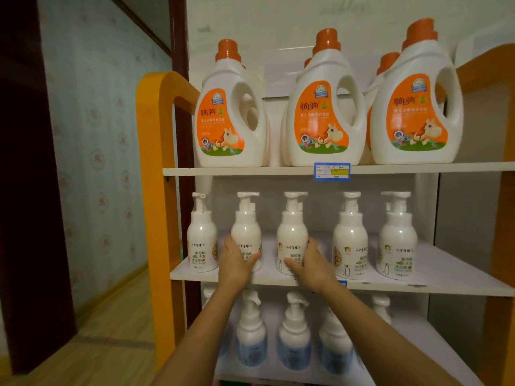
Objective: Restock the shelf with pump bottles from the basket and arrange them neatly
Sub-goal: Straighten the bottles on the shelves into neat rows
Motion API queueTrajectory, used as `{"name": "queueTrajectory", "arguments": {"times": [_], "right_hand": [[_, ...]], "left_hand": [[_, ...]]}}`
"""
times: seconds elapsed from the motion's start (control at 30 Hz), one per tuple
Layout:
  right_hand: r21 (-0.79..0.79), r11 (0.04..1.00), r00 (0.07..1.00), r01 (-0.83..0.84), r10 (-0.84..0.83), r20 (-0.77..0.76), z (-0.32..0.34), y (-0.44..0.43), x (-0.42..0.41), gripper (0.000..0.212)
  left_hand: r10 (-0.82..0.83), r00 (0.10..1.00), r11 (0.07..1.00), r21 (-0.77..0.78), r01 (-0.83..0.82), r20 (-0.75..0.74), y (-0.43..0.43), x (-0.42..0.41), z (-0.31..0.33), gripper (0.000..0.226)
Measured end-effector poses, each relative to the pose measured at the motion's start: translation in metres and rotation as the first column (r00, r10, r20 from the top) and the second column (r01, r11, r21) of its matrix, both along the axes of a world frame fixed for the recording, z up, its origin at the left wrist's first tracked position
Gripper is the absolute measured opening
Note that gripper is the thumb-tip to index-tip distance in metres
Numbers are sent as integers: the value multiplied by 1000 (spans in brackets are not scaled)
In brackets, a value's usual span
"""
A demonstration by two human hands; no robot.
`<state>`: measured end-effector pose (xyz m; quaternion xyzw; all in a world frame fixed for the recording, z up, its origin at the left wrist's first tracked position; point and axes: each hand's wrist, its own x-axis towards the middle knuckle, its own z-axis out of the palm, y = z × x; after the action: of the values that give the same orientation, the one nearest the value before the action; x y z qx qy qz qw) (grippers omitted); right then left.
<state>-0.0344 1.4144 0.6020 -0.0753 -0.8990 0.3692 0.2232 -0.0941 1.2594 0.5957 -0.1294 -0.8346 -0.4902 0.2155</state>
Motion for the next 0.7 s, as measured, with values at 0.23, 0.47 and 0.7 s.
{"name": "queueTrajectory", "arguments": {"times": [0.23, 0.47, 0.7], "right_hand": [[24, 999, 1000, 24, -24, 1, -4, -10, -13, 61], [6, 999, 998, 50, -50, -24, -8, -13, -15, 60], [84, 995, 989, -49, 60, -134, -22, 15, 28, 62]], "left_hand": [[-32, 999, 999, -5, 32, -35, -7, -2, -3, 61], [-3, 1000, 1000, 0, 3, -31, -6, -3, -6, 61], [142, 956, 989, 65, -129, -256, 31, 36, -7, 76]]}}
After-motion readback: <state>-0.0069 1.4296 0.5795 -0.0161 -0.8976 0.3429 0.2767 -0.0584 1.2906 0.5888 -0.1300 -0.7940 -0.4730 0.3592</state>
